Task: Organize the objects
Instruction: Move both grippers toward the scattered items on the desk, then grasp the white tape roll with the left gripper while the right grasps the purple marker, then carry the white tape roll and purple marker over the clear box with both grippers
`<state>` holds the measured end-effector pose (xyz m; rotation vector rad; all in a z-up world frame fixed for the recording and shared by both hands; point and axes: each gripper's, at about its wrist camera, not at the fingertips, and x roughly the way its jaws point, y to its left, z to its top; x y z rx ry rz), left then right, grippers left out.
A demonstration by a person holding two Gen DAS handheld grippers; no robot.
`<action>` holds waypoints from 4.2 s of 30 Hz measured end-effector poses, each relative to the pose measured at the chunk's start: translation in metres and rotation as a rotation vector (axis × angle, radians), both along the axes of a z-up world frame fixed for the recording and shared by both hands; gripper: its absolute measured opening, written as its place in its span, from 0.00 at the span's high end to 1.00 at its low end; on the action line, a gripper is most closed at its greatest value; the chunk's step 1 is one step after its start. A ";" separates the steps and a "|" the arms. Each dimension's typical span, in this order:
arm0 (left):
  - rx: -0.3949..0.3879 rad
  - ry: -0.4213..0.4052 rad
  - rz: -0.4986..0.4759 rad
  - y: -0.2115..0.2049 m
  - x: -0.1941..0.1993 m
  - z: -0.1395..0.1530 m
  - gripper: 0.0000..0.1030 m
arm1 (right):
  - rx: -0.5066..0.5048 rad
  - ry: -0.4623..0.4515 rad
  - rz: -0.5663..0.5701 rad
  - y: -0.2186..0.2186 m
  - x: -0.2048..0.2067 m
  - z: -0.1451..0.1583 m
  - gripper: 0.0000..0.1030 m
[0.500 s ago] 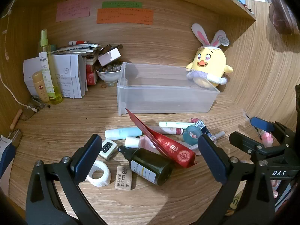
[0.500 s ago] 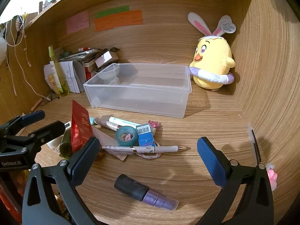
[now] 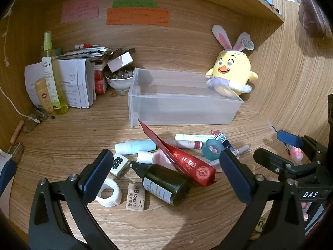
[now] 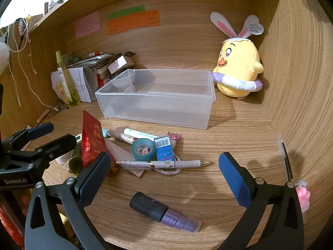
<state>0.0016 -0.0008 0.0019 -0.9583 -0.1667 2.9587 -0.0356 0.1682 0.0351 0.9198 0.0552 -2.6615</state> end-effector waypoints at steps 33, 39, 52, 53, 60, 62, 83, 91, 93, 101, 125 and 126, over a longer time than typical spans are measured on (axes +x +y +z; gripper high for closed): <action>-0.014 -0.140 0.084 -0.045 0.020 -0.037 0.00 | 0.002 -0.133 0.045 0.014 0.015 -0.034 0.00; -0.005 -0.166 0.125 -0.061 0.023 -0.049 0.00 | 0.017 -0.167 0.055 0.016 0.018 -0.047 0.00; 0.031 -0.165 0.166 -0.080 0.021 -0.054 0.20 | 0.057 -0.177 0.101 0.007 0.012 -0.058 0.40; 0.034 -0.169 0.166 -0.081 0.019 -0.055 0.21 | 0.060 -0.170 0.102 0.006 0.012 -0.058 0.41; 0.047 -0.179 0.170 -0.083 0.011 -0.062 0.38 | 0.075 -0.153 0.129 0.000 0.012 -0.058 0.66; 0.051 -0.177 0.163 -0.082 0.010 -0.062 0.47 | 0.074 -0.151 0.130 0.000 0.012 -0.058 0.74; 0.050 -0.011 0.063 -0.055 0.000 -0.004 0.61 | 0.013 -0.020 0.085 0.006 -0.005 -0.018 0.77; 0.061 0.038 0.017 -0.047 -0.018 0.019 0.61 | -0.005 0.057 0.075 0.005 -0.022 0.010 0.77; 0.050 0.046 0.010 -0.045 -0.024 0.025 0.61 | -0.008 0.074 0.075 0.005 -0.027 0.017 0.77; 0.057 0.035 -0.011 -0.046 -0.053 0.038 0.61 | -0.027 0.128 0.068 0.004 -0.054 0.040 0.77; 0.057 -0.049 -0.063 -0.042 -0.148 0.062 0.61 | 0.007 0.170 0.072 -0.007 -0.133 0.070 0.77; 0.054 -0.055 -0.063 -0.042 -0.152 0.060 0.61 | 0.013 0.164 0.071 -0.008 -0.137 0.068 0.77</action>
